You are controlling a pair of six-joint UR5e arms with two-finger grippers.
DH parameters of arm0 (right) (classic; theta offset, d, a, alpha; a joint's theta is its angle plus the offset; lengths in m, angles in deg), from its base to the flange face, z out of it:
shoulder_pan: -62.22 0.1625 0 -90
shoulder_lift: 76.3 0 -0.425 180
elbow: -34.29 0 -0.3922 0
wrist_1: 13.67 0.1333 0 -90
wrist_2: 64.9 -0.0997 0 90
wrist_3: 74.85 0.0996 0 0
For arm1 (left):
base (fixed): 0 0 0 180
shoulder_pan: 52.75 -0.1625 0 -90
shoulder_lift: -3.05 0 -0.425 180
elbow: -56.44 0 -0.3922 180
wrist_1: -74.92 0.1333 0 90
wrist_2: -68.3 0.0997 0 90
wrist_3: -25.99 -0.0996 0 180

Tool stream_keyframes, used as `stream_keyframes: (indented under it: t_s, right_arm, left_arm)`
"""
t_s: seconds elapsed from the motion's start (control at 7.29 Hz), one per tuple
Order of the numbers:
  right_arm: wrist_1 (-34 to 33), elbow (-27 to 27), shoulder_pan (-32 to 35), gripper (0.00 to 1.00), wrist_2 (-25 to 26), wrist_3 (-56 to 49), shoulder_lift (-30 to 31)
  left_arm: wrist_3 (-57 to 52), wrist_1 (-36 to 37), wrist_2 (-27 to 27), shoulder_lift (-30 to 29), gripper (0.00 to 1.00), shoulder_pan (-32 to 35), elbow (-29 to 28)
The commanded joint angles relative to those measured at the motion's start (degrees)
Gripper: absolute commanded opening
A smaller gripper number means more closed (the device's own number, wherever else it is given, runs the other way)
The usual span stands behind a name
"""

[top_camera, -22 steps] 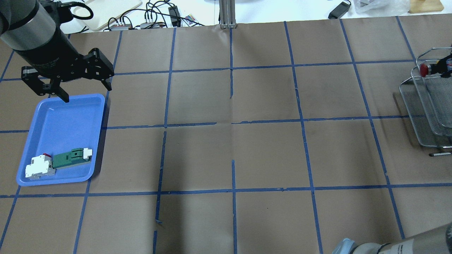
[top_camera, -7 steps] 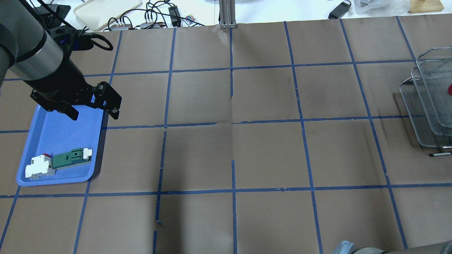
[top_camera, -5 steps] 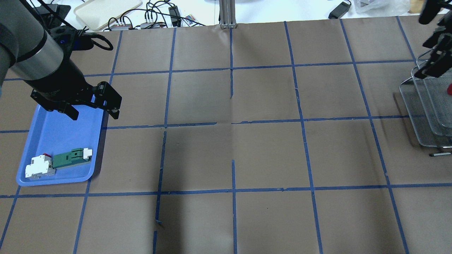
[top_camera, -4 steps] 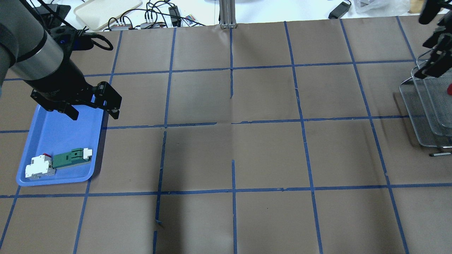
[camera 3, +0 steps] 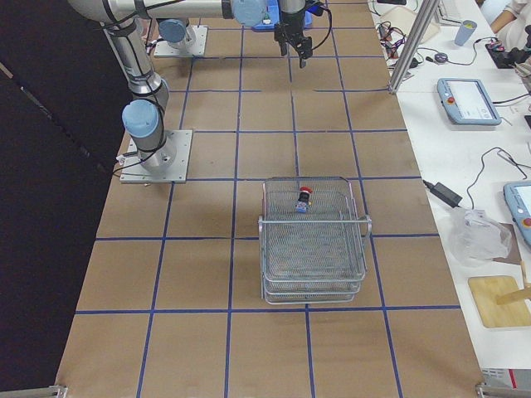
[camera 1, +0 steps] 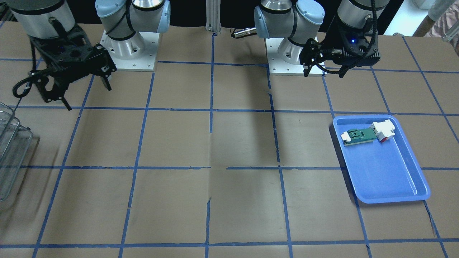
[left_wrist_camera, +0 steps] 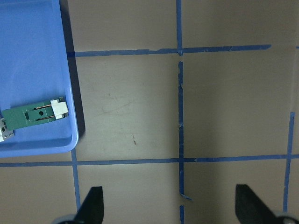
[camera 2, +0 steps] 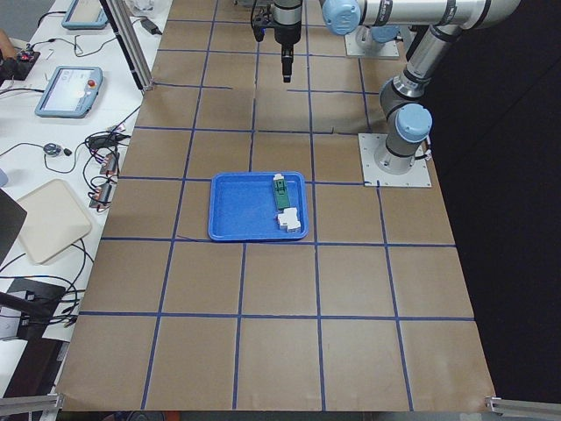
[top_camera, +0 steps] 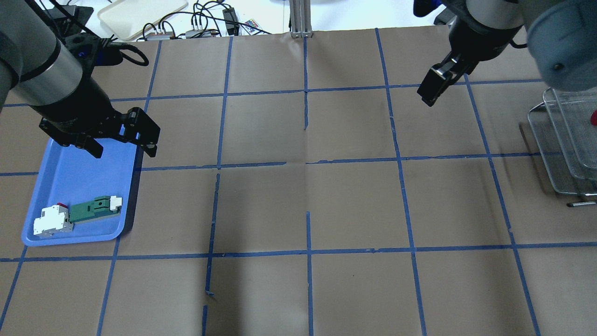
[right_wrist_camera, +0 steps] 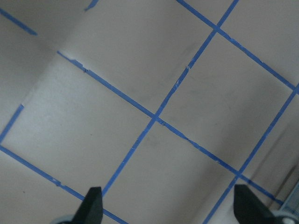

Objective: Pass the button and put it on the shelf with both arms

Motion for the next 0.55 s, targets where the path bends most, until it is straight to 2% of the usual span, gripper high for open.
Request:
stream_keyframes:
  t_s: [0.0,0.14,0.27,0.41]
  right_arm:
    - [0.7,-2.5,1.0,1.0,-1.3,20.2,-1.8]
    - [3.4,-5.2,0.5,1.0,-1.1,23.2,-3.3]
    - [3.9,-5.5,-0.7,1.0,-1.1,23.8,-3.4]
    - [6.1,-5.7,-2.6,1.0,-1.5,29.1,-3.3]
  left_arm:
    - [-0.2,-0.1,-0.1,0.0,1.0,0.0,-0.1]
    - [-0.5,-0.1,-0.2,0.0,1.0,0.1,-0.1]
    - [-2.9,-0.1,-0.1,0.1,1.0,0.1,-0.1]
    - [-3.4,-0.1,-0.1,0.3,1.0,0.1,-0.1]
